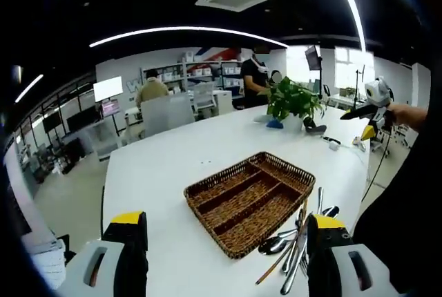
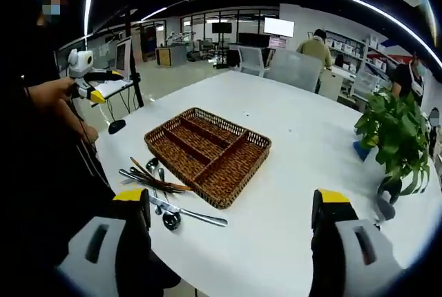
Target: Arrange the knives, forks, and spoons in their matching storage slots by inserting each utensil handle-first until every utensil is classified and aligned in the correct compartment
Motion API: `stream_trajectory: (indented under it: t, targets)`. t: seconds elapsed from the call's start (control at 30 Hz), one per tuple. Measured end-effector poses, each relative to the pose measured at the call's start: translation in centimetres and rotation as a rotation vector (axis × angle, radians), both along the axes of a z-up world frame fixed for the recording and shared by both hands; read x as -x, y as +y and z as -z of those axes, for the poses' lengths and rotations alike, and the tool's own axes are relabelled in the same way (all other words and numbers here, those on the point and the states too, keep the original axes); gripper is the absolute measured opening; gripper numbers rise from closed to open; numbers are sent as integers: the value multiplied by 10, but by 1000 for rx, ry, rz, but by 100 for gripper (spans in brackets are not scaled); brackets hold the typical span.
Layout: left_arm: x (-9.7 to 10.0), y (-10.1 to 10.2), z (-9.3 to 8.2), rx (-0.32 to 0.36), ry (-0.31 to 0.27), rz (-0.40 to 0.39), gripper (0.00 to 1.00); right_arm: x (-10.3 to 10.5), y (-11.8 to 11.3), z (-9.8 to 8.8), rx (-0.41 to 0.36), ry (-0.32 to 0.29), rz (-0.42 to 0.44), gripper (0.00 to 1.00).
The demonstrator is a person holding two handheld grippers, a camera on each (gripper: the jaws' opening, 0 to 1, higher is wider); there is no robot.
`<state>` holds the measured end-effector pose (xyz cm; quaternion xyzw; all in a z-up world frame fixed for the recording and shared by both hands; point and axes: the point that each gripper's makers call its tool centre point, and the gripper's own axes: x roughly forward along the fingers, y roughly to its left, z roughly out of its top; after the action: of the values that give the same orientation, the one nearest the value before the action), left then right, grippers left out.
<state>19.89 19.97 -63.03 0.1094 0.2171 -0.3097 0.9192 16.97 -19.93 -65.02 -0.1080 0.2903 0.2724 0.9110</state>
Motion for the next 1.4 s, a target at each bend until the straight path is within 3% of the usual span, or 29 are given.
stream_trajectory:
  t: [0.5, 0.7, 0.83, 0.97, 1.4]
  targets:
    - [-3, -1, -3, -6, 1, 7, 100, -3, 0, 3, -5, 13, 7, 99]
    - [-9, -1, 3, -14, 5, 18, 100, -1, 0, 2, 9, 11, 11, 99]
    - [-13, -4, -3, -4, -16, 28, 100, -3, -6, 6, 9, 25, 32, 99]
    - [-15, -2, 1, -24, -12, 39, 100, -3, -3, -1, 7, 8, 30, 99]
    - [-11, 3, 14, -31, 6, 42, 100, 0, 2, 4, 15, 4, 17, 98]
